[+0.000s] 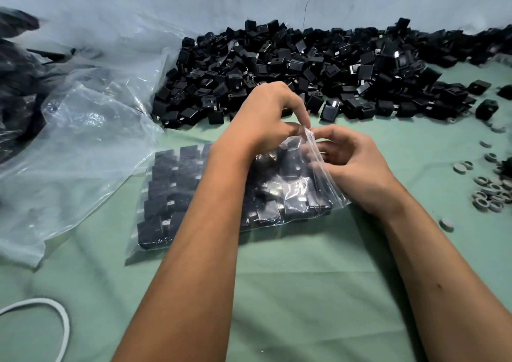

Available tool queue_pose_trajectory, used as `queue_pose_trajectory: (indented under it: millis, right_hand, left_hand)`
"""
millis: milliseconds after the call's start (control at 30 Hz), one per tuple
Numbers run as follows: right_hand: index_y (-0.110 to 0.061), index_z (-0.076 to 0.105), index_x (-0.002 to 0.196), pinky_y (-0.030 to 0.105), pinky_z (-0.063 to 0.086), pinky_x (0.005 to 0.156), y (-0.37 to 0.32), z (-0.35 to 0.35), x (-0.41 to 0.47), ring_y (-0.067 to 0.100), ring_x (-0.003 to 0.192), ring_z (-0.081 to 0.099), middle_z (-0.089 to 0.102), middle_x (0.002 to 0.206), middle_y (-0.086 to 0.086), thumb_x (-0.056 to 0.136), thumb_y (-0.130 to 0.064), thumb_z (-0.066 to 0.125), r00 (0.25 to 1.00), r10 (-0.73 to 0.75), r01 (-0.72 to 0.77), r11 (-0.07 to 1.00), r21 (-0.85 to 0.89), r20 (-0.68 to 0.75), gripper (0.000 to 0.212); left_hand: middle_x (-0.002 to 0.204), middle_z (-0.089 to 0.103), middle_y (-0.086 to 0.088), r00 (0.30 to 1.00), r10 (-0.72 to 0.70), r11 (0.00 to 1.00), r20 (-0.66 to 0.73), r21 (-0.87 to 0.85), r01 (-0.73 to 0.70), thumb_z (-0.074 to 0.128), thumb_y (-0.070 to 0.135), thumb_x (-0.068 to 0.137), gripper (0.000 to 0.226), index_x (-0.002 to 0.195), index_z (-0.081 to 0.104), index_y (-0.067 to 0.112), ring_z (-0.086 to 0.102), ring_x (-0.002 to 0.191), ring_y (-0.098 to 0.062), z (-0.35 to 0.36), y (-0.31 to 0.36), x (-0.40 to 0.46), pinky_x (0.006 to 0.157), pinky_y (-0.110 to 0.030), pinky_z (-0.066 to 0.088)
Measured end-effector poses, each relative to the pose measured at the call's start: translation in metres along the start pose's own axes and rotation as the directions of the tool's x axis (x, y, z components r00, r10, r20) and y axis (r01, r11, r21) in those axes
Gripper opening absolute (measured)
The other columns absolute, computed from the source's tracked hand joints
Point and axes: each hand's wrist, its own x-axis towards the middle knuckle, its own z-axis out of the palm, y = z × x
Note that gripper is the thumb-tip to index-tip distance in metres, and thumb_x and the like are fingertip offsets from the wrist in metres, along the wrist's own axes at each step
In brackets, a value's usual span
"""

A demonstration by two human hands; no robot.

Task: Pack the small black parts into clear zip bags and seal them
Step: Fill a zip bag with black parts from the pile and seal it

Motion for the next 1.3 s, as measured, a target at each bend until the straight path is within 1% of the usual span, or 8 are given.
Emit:
queue_pose_trajectory:
  millis: [133,400,567,700,967,1067,1167,1300]
  right_hand:
    - [0.003,0.066,0.112,0.047,0.061,0.091,0.001,-0.005,0.004,0.032,0.096,0.076,0.076,0.106,0.018,0.09,0.016,0.05,0.981,0.015,0.006,0.995,0.103,-0.195,0.03]
    - [0.0,0.057,0.114,0.033,0.063,0.067,-0.008,0.005,0.006,0.036,0.08,0.077,0.074,0.098,0.022,0.11,-0.01,0.041,0.971,0.087,-0.041,0.978,0.203,-0.224,0.019]
    - [-0.004,0.051,0.125,0.037,0.064,0.072,-0.008,0.013,0.003,0.039,0.087,0.076,0.073,0.098,0.029,0.11,-0.012,0.043,0.997,0.072,-0.061,0.966,0.251,-0.036,0.019]
    - [-0.005,0.057,0.116,0.039,0.063,0.067,-0.006,0.007,0.007,0.043,0.083,0.076,0.067,0.103,0.036,0.11,-0.016,0.044,0.97,0.121,-0.063,0.963,0.264,-0.209,0.019]
    - [-0.016,0.069,0.091,0.041,0.062,0.061,-0.015,0.005,0.022,0.021,0.068,0.074,0.075,0.077,0.004,0.102,-0.022,0.053,0.832,-0.121,-0.022,0.968,-0.25,-0.541,0.02]
    - [-0.029,0.072,0.081,0.03,0.056,0.064,-0.032,0.01,0.051,0.003,0.069,0.07,0.075,0.076,-0.006,0.093,-0.021,0.06,0.907,-0.156,-0.073,0.856,-0.512,-0.391,0.018]
    - [-0.031,0.076,0.095,0.023,0.047,0.069,-0.043,0.014,0.088,0.011,0.087,0.069,0.075,0.097,-0.004,0.092,-0.017,0.065,0.99,0.064,-0.138,0.664,-0.735,-0.128,0.018]
    - [-0.028,0.074,0.117,0.026,0.041,0.079,-0.043,0.032,0.119,0.021,0.098,0.061,0.067,0.105,-0.001,0.09,-0.028,0.075,0.948,0.306,-0.052,0.411,-0.91,0.085,0.026]
  left_hand:
    - [0.108,0.066,0.003,1.0,-0.02,0.999,0.001,-0.034,0.02,0.088,0.014,0.078,0.015,0.085,0.082,0.027,0.062,0.105,-0.013,0.0,-0.002,-0.001,0.094,-0.039,0.052]
    - [0.105,0.066,0.003,1.0,-0.006,0.999,-0.019,-0.048,0.005,0.087,0.014,0.079,0.014,0.085,0.082,0.026,0.063,0.1,-0.012,0.003,-0.002,-0.001,0.09,-0.035,0.054]
    - [0.102,0.066,0.004,0.999,0.025,0.999,-0.032,-0.03,-0.026,0.086,0.013,0.079,0.014,0.085,0.082,0.025,0.064,0.097,-0.012,0.005,-0.001,0.0,0.086,-0.03,0.053]
    - [0.097,0.067,0.011,0.997,-0.036,0.999,-0.071,-0.002,0.036,0.082,0.019,0.084,0.007,0.086,0.079,0.026,0.061,0.096,-0.004,0.001,-0.009,-0.001,0.086,-0.024,0.051]
    - [0.116,0.072,0.002,0.924,-0.37,0.915,-0.097,0.135,0.381,0.06,0.008,0.094,0.027,0.103,0.075,0.028,0.065,0.109,-0.019,-0.016,-0.045,-0.01,0.095,-0.037,0.055]
    - [0.118,0.07,0.0,0.918,-0.387,0.909,-0.086,0.131,0.395,0.055,0.005,0.095,0.033,0.109,0.074,0.029,0.063,0.11,-0.02,-0.017,-0.046,-0.011,0.094,-0.032,0.052]
    - [0.122,0.07,-0.001,0.92,-0.384,0.911,-0.078,0.13,0.391,0.053,0.003,0.095,0.036,0.111,0.075,0.026,0.063,0.114,-0.02,-0.017,-0.046,-0.01,0.099,-0.033,0.051]
    - [0.124,0.069,-0.001,0.926,-0.372,0.92,-0.071,0.101,0.378,0.054,0.001,0.094,0.035,0.11,0.075,0.025,0.063,0.115,-0.017,-0.018,-0.046,-0.01,0.099,-0.029,0.05]
